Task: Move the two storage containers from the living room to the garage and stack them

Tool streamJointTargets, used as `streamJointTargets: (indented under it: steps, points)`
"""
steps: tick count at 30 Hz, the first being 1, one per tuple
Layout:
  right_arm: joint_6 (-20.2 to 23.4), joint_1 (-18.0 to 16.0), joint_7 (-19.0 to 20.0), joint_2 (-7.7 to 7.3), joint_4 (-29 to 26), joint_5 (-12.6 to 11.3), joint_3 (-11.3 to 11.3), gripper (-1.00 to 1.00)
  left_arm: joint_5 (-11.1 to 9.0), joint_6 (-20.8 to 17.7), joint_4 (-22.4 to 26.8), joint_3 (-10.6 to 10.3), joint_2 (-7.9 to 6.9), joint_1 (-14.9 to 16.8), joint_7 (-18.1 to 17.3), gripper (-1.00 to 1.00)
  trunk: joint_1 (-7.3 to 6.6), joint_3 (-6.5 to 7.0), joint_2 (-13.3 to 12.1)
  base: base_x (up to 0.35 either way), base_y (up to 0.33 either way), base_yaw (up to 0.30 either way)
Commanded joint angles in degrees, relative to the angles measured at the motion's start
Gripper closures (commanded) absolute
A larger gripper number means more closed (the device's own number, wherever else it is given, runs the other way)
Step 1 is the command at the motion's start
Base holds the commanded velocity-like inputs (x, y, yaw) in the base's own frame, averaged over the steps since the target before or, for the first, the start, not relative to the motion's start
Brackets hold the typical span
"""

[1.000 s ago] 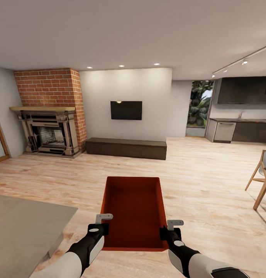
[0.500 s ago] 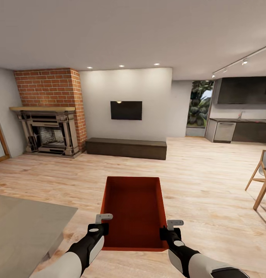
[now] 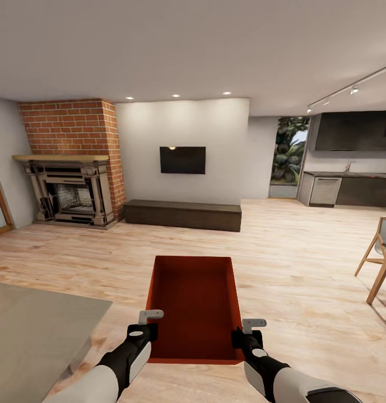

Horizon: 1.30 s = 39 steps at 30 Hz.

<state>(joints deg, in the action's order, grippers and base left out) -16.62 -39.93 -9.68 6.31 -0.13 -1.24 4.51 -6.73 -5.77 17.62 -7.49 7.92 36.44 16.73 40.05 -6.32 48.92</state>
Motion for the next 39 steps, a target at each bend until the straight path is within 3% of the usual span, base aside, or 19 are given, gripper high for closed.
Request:
streamJointTargets:
  steps: [1, 39]
  points:
    - [-0.8, -0.1, -0.2, 0.02, -0.1, 0.3, -1.9, 1.00, -0.2, -0.5, 0.0, 1.6, -0.10, 0.0, 1.2, 1.00, 0.01, -0.07, 0.1, 0.000, 0.000, -0.154]
    - [-0.8, -0.1, -0.2, -0.06, -0.1, 0.3, -1.9, 1.00, -0.2, -0.5, 0.0, 1.6, -0.10, 0.0, 1.3, 1.00, 0.01, 0.62, 0.1, 0.000, 0.000, -0.275]
